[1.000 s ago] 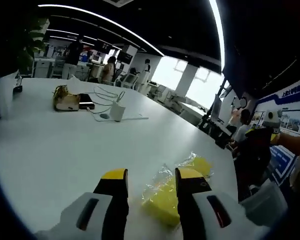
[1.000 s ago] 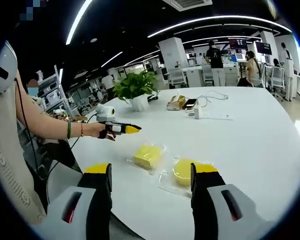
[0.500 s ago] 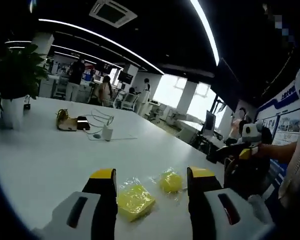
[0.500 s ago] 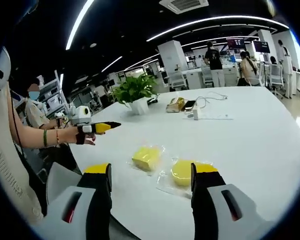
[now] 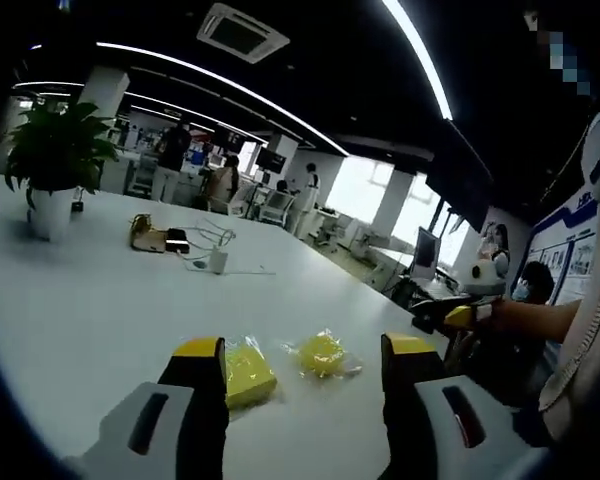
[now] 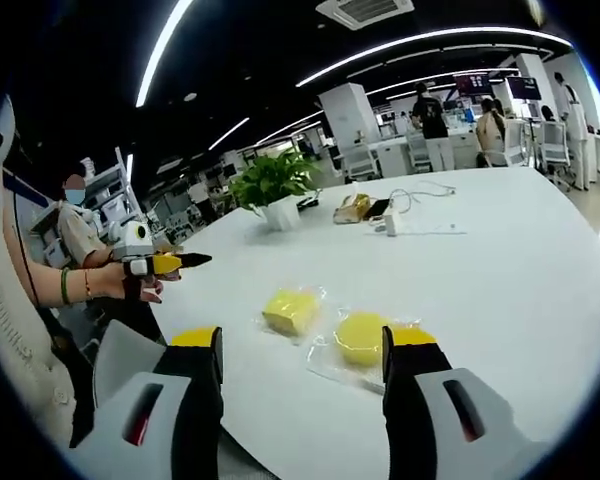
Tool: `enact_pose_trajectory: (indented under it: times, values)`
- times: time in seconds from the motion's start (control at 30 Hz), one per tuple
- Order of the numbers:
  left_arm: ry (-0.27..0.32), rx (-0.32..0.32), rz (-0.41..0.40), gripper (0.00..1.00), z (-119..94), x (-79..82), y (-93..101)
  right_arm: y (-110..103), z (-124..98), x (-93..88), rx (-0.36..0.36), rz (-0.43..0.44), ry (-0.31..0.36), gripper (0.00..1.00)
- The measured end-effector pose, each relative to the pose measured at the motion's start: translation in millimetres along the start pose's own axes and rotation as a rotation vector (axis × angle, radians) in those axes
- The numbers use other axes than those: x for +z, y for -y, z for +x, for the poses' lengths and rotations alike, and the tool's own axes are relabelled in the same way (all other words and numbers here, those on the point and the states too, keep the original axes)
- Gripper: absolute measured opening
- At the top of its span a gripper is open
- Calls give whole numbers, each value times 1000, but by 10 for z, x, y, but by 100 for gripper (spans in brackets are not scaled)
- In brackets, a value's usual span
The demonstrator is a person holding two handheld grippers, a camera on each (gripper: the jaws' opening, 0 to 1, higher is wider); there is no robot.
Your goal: Compare the silicone blocks by pressing each to a similar depth, holding the contact briefly, and releasing to observe deformation and rebound differences across the visible hardness samples.
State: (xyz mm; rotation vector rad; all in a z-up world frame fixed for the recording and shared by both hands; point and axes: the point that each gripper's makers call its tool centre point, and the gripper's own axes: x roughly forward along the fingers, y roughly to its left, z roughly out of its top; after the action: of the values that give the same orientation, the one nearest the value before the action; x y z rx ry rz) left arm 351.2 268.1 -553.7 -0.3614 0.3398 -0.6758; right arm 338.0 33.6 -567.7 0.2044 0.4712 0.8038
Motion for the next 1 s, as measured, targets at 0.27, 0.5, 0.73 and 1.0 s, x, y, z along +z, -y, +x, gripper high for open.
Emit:
enact_pose_trajectory:
  times: [0.27, 0.5, 0.73, 1.0]
  values:
    - [-23, 13, -156, 60, 268, -151, 43, 94, -57, 13, 18, 6, 14, 60]
    - [-53, 19, -280, 62, 605, -286, -25, 279, -124, -105, 13, 30, 3, 59]
    - [-103, 12, -344, 62, 898, -386, -55, 399, -174, -164, 2, 61, 5, 59]
    - [-174, -14, -351, 64, 1252, -513, -30, 510, -181, -213, -11, 88, 7, 58]
